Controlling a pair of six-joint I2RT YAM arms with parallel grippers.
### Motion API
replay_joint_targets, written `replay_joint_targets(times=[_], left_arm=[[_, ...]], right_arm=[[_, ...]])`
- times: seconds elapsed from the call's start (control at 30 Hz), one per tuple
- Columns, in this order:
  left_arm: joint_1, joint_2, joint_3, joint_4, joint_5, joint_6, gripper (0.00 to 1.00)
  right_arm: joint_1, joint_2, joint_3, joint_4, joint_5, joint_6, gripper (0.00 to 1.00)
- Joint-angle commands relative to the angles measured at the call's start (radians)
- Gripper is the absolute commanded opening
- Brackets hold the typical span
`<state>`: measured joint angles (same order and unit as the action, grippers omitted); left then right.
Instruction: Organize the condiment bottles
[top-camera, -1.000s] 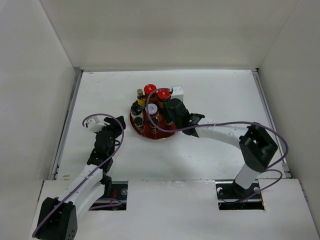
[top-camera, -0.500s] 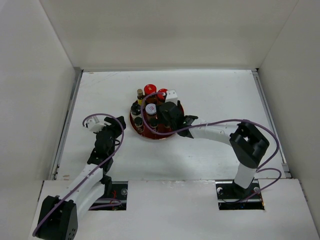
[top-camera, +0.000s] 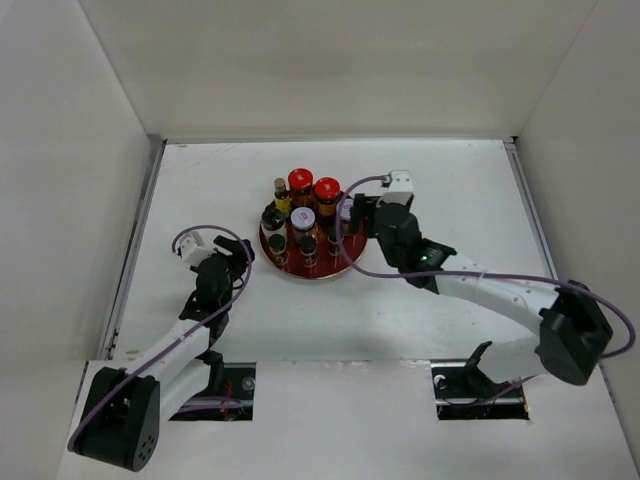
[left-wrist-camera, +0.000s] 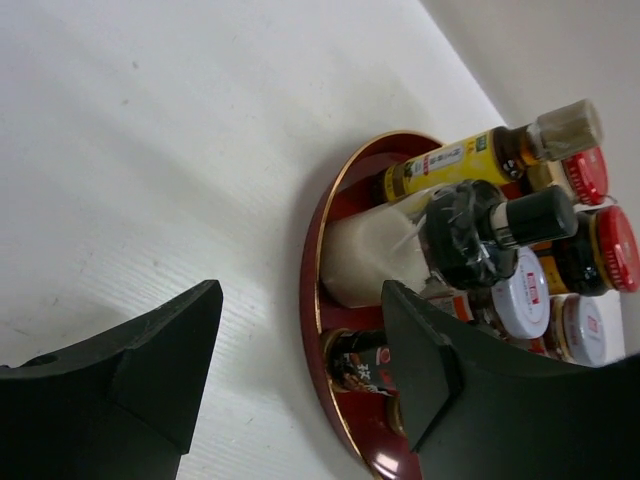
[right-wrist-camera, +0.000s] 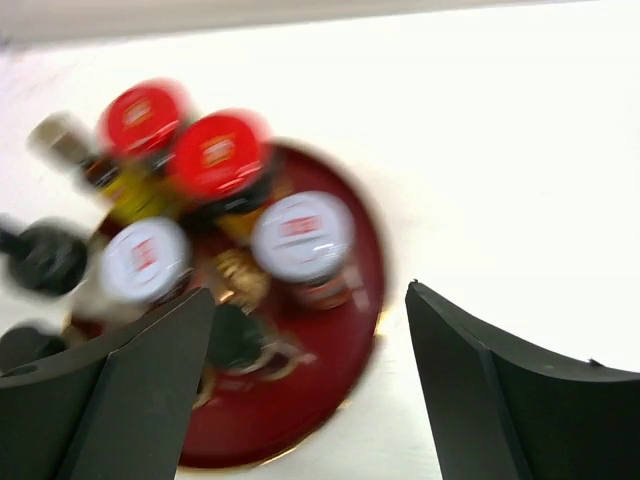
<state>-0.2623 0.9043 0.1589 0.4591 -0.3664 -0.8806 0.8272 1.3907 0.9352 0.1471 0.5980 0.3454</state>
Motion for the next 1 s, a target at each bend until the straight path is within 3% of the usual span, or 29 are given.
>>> replay_joint_targets(times=[0.0, 0.17, 0.23, 0.27, 0.3, 0.33, 0.37, 0.4, 0.47, 0.57, 0.7, 0.8, 0.97], left_arm=[[0.01, 0.008, 0.047, 0.032, 0.011, -0.015, 0.64], [0.025, -0.019, 0.045, 0.024, 0.006, -0.001, 0.63], [0.041, -0.024, 0.057, -0.014, 0.014, -0.001, 0.63], [0.047, -0.025, 0.067, -0.037, 0.015, -0.004, 0.63], [0.053, -0.028, 0.077, -0.057, 0.015, -0.004, 0.63], [0.06, -0.031, 0.088, -0.078, 0.015, -0.006, 0.63], [0.064, -0.034, 0.099, -0.095, 0.015, -0.008, 0.63], [0.065, -0.038, 0.109, -0.111, 0.015, -0.006, 0.63], [0.064, -0.044, 0.123, -0.137, 0.012, -0.006, 0.63], [0.061, -0.048, 0.143, -0.166, 0.015, -0.008, 0.63], [0.047, -0.051, 0.191, -0.226, 0.017, 0.015, 0.64], [0.044, -0.053, 0.211, -0.246, 0.018, 0.026, 0.64], [0.036, -0.047, 0.252, -0.281, 0.015, 0.048, 0.65]], right_arm=[[-0.084, -0.096, -0.111, 0.1, 0.1, 0.033, 0.84], [-0.19, -0.186, -0.274, 0.118, 0.065, 0.182, 0.84], [-0.223, -0.167, -0.295, 0.123, 0.008, 0.213, 0.79], [-0.233, -0.156, -0.3, 0.124, -0.016, 0.225, 0.72], [-0.236, -0.15, -0.303, 0.126, -0.038, 0.243, 0.54], [-0.237, -0.144, -0.305, 0.134, -0.056, 0.259, 0.28], [-0.236, -0.141, -0.308, 0.14, -0.076, 0.273, 0.13], [-0.236, -0.134, -0.309, 0.147, -0.086, 0.288, 0.08], [-0.234, -0.121, -0.323, 0.176, -0.084, 0.306, 0.1], [-0.231, -0.121, -0.361, 0.227, -0.086, 0.328, 0.34], [-0.231, -0.111, -0.369, 0.247, -0.112, 0.333, 0.55], [-0.224, -0.105, -0.371, 0.249, -0.11, 0.331, 0.62], [-0.221, -0.078, -0.371, 0.263, -0.122, 0.34, 0.65]])
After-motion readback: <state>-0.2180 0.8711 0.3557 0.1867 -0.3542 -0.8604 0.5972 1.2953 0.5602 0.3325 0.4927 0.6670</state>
